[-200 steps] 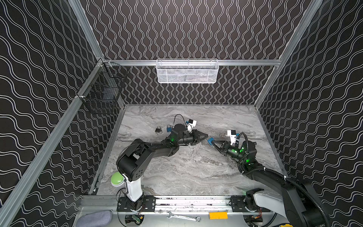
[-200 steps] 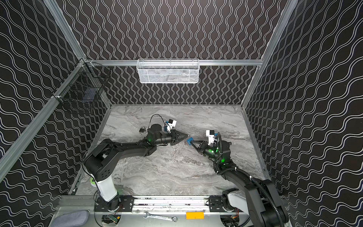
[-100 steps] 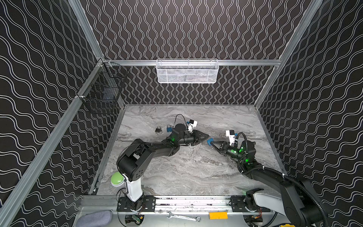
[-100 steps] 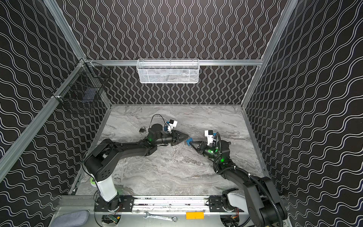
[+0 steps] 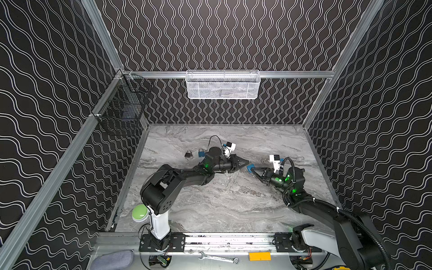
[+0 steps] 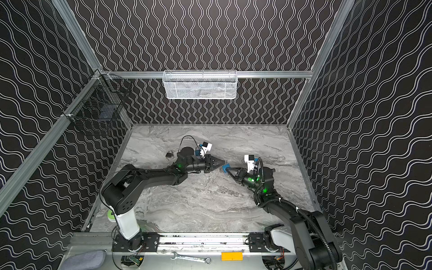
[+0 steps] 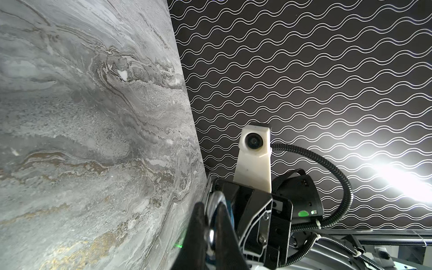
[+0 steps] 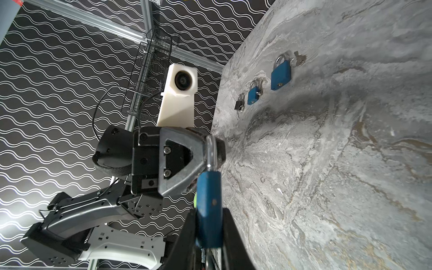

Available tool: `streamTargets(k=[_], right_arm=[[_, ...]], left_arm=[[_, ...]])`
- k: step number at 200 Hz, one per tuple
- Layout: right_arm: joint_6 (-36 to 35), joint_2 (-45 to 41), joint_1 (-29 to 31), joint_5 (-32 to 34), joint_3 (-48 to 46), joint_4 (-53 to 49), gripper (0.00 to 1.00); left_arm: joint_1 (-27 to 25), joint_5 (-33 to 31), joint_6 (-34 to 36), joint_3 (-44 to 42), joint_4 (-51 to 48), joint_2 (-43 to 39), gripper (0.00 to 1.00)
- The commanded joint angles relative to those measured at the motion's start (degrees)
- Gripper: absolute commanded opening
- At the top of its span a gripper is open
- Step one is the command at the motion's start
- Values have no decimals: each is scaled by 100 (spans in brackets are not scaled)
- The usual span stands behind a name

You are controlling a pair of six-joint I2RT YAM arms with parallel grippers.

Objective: Lock with the key

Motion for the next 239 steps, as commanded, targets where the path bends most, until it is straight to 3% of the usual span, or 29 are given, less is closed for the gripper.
streamTargets(k=[1,19,30,52,77,119,199,239], right_arm=[[-248,9,26,-205,92,142,4],[-279,4,20,-228,144,87,8],[-254,-30,16,-171,152,63,21],[-266,-129,9,-135,151,-42,36],[-286,-234,4,-96,74,-135,47],[-100,-342,-19,16,-281,132,48],[-7,-475,-32,174,-480,285,41],[24,-326,-32,164,-390,386,32]], left_arm=[[-52,153,-45,136,78,31,0],[-82,185,29,243,-107,57,0],[-82,123,24,217,-122,41,0],[-72,0,14,202,-171,30,0],[-60,-53,-174,203,85,109,0],[-17,-116,-364,206,283,163,0],[10,-108,-369,136,346,159,0],[10,-105,-381,96,379,137,0]])
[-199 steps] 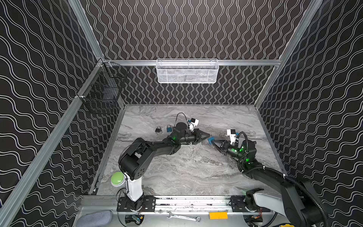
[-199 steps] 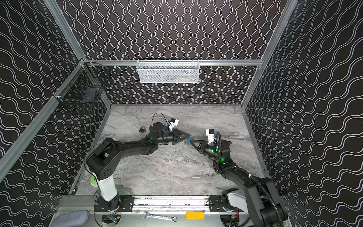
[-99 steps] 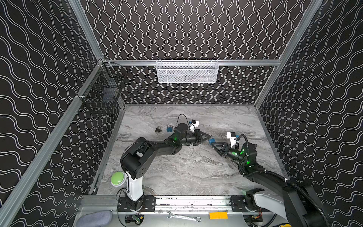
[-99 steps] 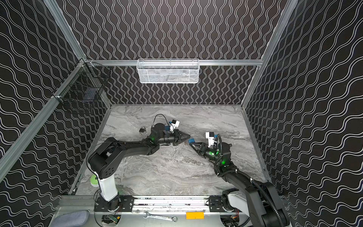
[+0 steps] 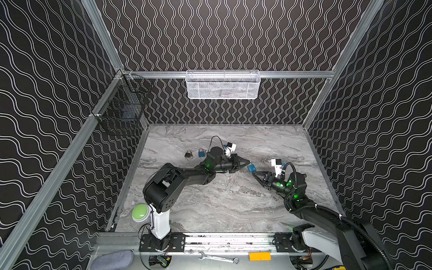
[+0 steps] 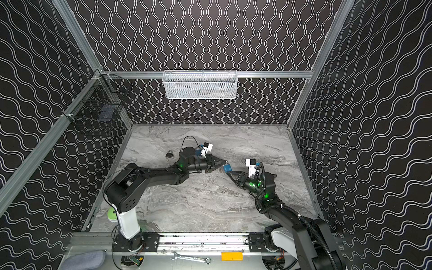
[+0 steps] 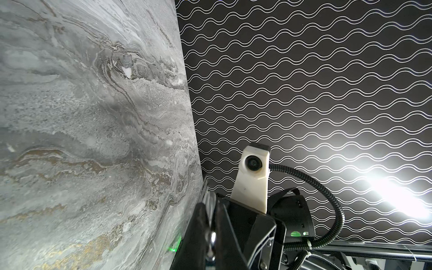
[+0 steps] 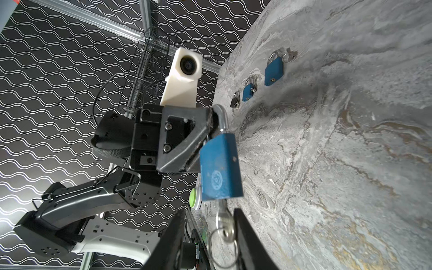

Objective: Lock with the key

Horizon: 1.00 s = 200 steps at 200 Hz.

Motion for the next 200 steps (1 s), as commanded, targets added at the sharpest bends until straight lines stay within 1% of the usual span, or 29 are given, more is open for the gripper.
streamTargets(k=[1,9,21,36,68,104,116,140,181,200], right_arm=[[68,68,-7,45,65,341,31],[70,94,-8,30,86,340,28],[86,112,-4,22,91,373,27],[80,110,-6,19,91,350,22],[-4,40,-13,100,104,162,8],[-20,34,-9,161,57,143,0],[0,29,-17,176,19,195,0],[39,22,-13,147,-44,241,0],[0,-135,-15,59,-139,81,0],[-15,-339,-13,142,-212,-52,0]], left_arm=[[-2,3,-86,-10,365,-27,0],[2,-3,-91,-13,370,-23,0],[2,-16,-108,-26,410,-15,0],[2,-28,-132,-44,450,-7,0],[16,-41,-181,-73,534,-3,0],[11,-215,-431,-241,1091,55,0],[11,-369,-516,-346,1330,65,0],[46,-560,-388,-419,1253,-46,0],[122,-431,-253,-251,1012,-8,0],[152,-314,-211,-166,880,82,0]])
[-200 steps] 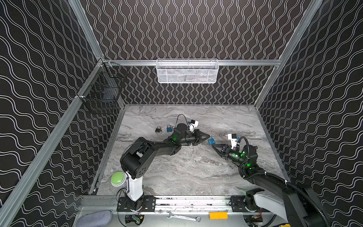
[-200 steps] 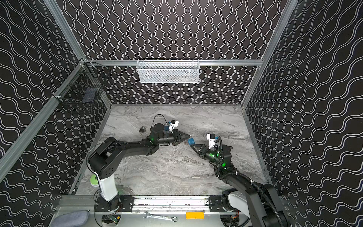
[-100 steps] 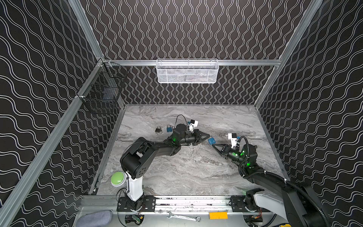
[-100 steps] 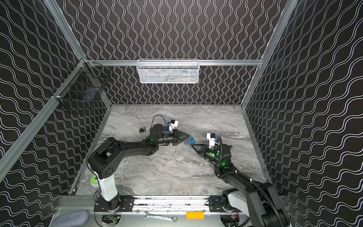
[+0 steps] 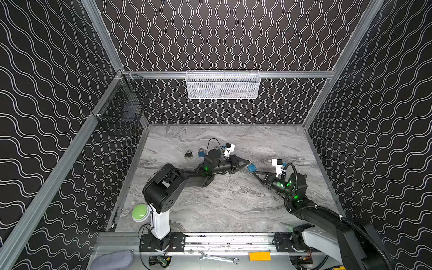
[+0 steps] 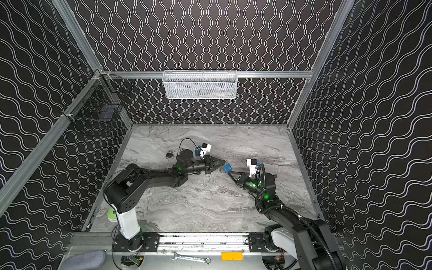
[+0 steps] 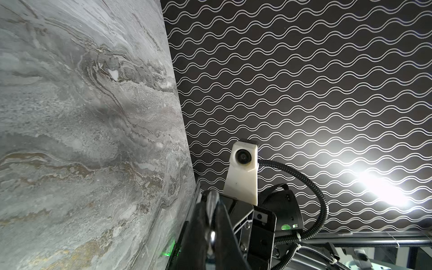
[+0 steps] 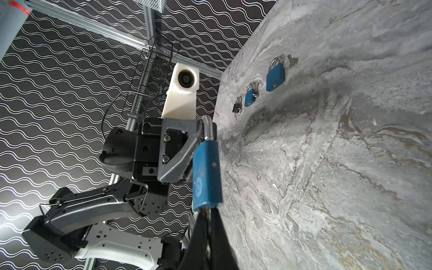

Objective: Lock with the key

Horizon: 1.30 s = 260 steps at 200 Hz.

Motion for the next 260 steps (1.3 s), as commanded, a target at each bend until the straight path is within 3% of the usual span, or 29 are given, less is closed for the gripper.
streamTargets(k=[1,46,98,184,221,260], right_arm=[[-100,-180,-7,1,-85,-186,0],[-255,-643,-9,74,-101,-686,0],[-161,-509,-17,78,-171,-434,0],[-359,-739,-29,159,-174,-833,0],[-286,-752,-42,305,-295,-583,0],[-196,-619,-53,221,-221,-426,0]], left_arm=[[121,-321,71,135,56,76,0],[195,-212,228,131,-125,66,0],[197,-484,-133,-174,561,-13,0],[286,-406,-135,21,506,91,0],[289,-668,-382,-287,856,-96,0],[293,-510,-220,-117,507,-129,0]])
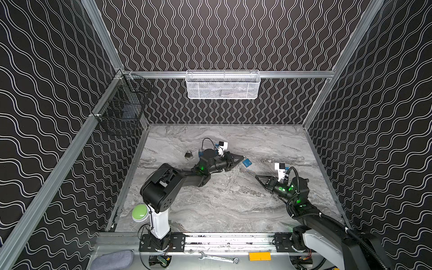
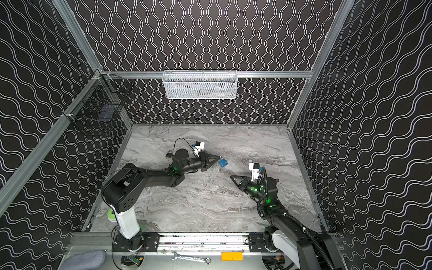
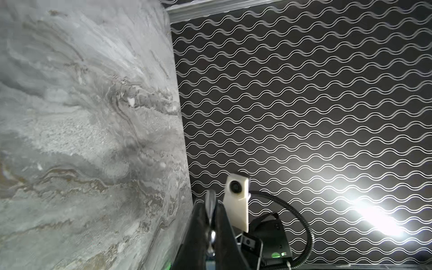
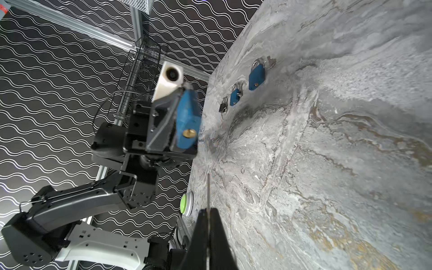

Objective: Lock with the key

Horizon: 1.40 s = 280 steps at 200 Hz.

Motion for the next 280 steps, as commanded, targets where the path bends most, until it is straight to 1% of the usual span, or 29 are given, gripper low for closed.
streamTargets(k=[1,21,47,57,69,91,116,136,149,172,191,207,250,280], right_arm=[[99,16,-9,-13,58,254,0],[-6,-136,-34,32,128,-71,0],[-224,-358,-198,112,240,-703,0],[-352,-407,-310,30,310,-964,0],[-467,-432,-490,-103,349,-1162,0],[-596,-353,-949,-453,401,-1415,0],[-585,-215,-1453,-892,397,-1369,0],[-785,-122,-1761,-1108,537,-1604,0],[-930,-49,-1901,-1177,641,-1768,0],[-1144,138,-2067,-1325,826,-1998,0],[-1161,296,-2131,-1425,869,-1931,0],[-1166,403,-2142,-1501,904,-1890,0],[-1150,519,-2142,-1537,900,-1768,0],[-1075,676,-2142,-1617,857,-1544,0]], left_arm=[[15,-9,84,145,161,41,0],[81,191,196,468,-154,287,0],[316,636,580,1274,-1228,726,0],[442,736,877,1664,-1735,884,0],[605,845,1355,2230,-2646,1088,0],[863,951,2120,3336,-4032,1575,0],[1093,1048,2665,4443,-5190,2200,0],[1191,1002,3135,5167,-5983,2626,0],[1242,954,3318,5526,-6166,2886,0],[1316,953,3395,6170,-6494,3416,0],[1307,971,3479,6725,-6809,3832,0],[1308,927,3523,7004,-6984,4072,0],[1307,882,3527,7311,-7121,4358,0],[1307,809,3622,7512,-7429,4542,0]])
